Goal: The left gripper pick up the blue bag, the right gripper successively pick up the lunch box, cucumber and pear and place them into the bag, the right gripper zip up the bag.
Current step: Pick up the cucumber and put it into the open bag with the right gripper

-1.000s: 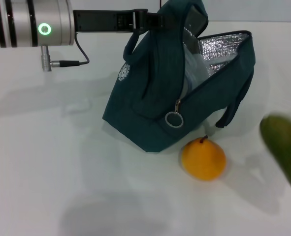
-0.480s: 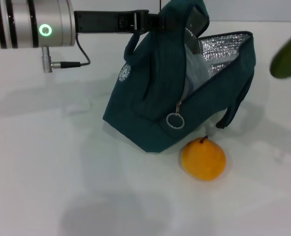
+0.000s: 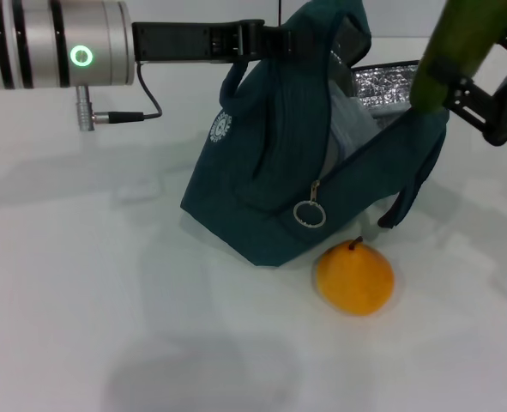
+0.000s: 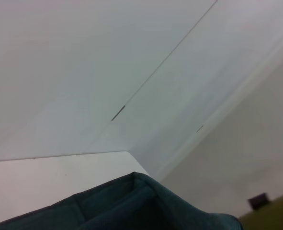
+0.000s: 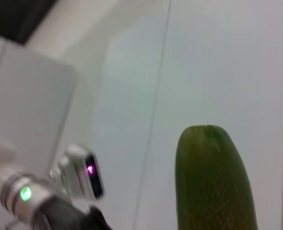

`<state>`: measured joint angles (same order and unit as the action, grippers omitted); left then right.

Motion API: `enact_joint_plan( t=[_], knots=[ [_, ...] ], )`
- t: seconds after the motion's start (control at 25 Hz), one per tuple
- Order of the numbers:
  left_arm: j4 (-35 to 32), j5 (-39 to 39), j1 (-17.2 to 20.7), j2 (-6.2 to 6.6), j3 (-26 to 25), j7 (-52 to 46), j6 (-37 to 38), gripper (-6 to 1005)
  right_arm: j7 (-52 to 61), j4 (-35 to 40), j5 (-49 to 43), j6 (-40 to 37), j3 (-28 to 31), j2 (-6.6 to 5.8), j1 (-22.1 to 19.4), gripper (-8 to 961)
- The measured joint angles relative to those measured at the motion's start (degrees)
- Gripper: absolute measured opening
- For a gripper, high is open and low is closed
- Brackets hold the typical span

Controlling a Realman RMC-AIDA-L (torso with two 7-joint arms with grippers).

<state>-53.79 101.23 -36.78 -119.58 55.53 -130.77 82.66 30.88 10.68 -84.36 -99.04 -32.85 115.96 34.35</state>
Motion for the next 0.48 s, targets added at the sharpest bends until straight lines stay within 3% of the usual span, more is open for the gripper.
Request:
enact_joint_plan(
  t=[0.48],
  knots=[
    [0.00, -0.16, 0.47, 0.13, 0.02, -1.17, 0.47, 67, -6.36, 0.59, 0.03, 8.24, -1.04, -0.41, 0.03, 617]
  ],
)
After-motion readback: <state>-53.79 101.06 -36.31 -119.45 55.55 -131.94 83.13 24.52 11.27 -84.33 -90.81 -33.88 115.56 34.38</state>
